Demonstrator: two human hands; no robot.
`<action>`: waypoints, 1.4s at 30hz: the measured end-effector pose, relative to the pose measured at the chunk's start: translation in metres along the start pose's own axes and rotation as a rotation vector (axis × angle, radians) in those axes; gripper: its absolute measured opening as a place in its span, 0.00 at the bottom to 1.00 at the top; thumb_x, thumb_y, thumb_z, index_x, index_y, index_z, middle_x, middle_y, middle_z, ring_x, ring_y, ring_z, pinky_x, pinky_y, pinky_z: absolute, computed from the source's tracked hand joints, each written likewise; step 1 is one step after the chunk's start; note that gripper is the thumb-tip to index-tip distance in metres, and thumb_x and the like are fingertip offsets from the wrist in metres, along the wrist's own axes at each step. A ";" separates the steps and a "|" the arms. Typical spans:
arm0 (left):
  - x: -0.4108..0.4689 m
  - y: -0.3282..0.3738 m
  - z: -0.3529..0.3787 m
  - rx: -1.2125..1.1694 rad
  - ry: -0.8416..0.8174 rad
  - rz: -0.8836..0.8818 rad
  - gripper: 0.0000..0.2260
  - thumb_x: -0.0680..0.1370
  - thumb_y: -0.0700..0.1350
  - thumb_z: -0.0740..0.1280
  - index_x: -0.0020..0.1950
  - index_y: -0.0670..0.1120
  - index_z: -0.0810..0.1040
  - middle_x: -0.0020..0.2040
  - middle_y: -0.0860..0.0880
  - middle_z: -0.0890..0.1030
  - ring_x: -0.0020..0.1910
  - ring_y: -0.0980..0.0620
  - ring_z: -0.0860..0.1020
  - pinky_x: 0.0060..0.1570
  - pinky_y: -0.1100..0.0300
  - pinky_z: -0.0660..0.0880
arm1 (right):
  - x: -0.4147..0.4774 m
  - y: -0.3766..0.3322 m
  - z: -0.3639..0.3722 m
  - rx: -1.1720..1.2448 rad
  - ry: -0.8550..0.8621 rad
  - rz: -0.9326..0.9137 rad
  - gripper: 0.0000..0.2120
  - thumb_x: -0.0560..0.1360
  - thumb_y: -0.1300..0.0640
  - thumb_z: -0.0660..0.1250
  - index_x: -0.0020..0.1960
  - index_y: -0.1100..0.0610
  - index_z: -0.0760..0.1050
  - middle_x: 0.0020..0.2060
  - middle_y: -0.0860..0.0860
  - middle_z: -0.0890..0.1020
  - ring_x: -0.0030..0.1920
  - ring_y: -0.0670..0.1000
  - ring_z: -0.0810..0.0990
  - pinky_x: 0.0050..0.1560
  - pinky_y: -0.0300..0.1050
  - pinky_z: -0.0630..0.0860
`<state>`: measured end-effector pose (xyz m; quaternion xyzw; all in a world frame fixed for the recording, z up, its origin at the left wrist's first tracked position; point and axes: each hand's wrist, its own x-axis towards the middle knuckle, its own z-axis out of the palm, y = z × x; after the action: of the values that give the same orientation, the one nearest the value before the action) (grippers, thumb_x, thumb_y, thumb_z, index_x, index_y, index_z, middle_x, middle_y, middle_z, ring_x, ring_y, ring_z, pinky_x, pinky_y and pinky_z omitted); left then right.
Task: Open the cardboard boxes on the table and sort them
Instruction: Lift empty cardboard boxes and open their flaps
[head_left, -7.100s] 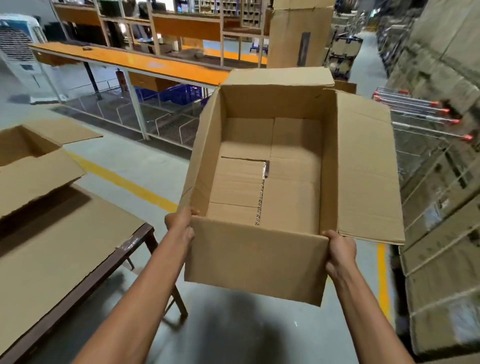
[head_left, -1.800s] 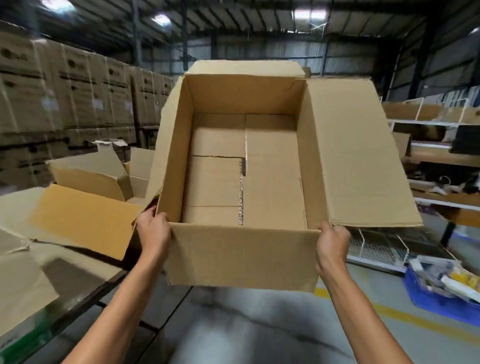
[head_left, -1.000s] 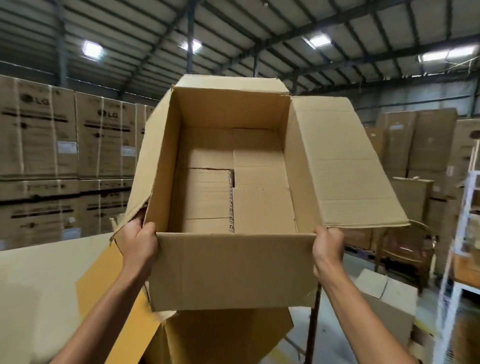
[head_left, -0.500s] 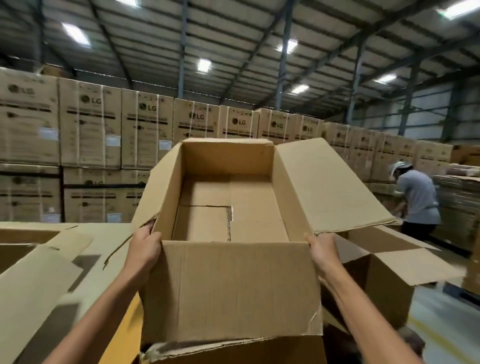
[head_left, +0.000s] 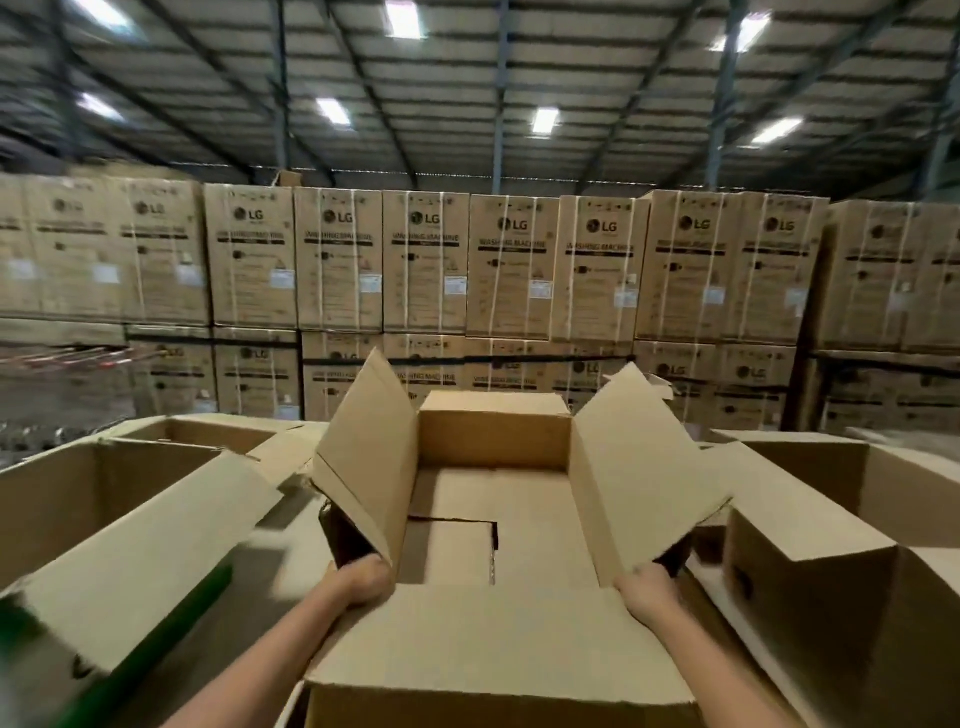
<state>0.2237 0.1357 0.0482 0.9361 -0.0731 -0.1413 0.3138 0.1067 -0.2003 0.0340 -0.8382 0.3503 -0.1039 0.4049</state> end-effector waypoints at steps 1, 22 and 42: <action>-0.002 -0.004 0.008 0.006 -0.053 -0.030 0.18 0.84 0.45 0.57 0.69 0.38 0.73 0.69 0.42 0.75 0.68 0.44 0.73 0.64 0.57 0.68 | 0.002 0.002 0.000 -0.020 -0.012 0.022 0.10 0.80 0.59 0.63 0.56 0.65 0.76 0.51 0.59 0.79 0.49 0.57 0.75 0.44 0.44 0.70; -0.017 -0.010 -0.027 -0.005 -0.171 -0.125 0.14 0.82 0.52 0.63 0.47 0.41 0.78 0.37 0.47 0.73 0.30 0.52 0.68 0.29 0.62 0.66 | -0.006 0.014 -0.026 0.038 -0.104 0.014 0.04 0.76 0.64 0.65 0.42 0.62 0.75 0.32 0.56 0.76 0.26 0.51 0.72 0.25 0.38 0.66; -0.045 0.073 0.034 0.339 -0.504 0.217 0.23 0.84 0.56 0.58 0.76 0.46 0.68 0.73 0.52 0.69 0.73 0.47 0.68 0.71 0.48 0.67 | -0.081 -0.027 -0.047 -0.504 -0.540 -0.576 0.19 0.79 0.43 0.65 0.62 0.54 0.81 0.61 0.50 0.82 0.59 0.50 0.79 0.63 0.51 0.75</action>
<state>0.1664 0.0683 0.0763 0.8973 -0.2706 -0.3202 0.1384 0.0395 -0.1628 0.0937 -0.9705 -0.0003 0.0982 0.2200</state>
